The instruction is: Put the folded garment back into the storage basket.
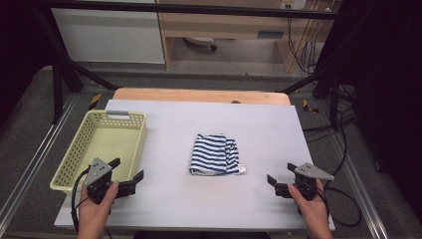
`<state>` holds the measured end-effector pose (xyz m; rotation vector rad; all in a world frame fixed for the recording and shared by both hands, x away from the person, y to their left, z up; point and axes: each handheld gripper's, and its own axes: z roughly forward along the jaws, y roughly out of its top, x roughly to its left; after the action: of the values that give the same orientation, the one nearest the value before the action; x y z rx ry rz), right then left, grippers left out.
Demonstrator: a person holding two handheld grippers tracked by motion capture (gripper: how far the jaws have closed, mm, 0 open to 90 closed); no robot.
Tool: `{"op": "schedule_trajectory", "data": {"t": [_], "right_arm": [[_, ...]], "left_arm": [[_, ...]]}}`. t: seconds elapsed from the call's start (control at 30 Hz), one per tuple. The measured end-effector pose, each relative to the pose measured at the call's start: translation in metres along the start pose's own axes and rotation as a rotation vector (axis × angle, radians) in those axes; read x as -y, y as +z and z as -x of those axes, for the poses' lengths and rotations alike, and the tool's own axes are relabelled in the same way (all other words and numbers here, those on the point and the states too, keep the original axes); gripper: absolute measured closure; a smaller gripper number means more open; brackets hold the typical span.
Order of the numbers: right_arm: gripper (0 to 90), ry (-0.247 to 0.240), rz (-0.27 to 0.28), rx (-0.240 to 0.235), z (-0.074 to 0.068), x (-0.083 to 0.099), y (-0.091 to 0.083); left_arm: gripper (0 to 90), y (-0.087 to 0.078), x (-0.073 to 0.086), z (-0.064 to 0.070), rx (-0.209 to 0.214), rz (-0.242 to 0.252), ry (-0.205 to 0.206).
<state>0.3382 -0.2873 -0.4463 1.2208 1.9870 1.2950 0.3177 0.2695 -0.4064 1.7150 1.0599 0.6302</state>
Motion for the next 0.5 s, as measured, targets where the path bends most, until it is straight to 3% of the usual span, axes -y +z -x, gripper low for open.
{"op": "schedule_trajectory", "data": {"t": [0.1, 0.23, 0.33, 0.5], "right_arm": [[5.5, -0.011, -0.005, -0.006, -0.001, 0.0, 0.003], [5.5, -0.015, -0.049, -0.009, -0.005, 0.0, 0.006], [5.5, -0.012, -0.046, -0.039, -0.008, -0.001, 0.006], [4.8, -0.024, -0.059, -0.041, -0.013, 0.0, 0.007]], "left_arm": [[5.3, 0.0, -0.001, 0.002, 0.021, 0.018, -0.002], [8.2, -0.006, -0.008, 0.013, 0.046, 0.082, -0.005], [7.4, -0.004, -0.01, 0.021, 0.055, 0.083, 0.011], [7.6, 0.009, -0.011, 0.037, 0.093, 0.039, 0.031]]}}
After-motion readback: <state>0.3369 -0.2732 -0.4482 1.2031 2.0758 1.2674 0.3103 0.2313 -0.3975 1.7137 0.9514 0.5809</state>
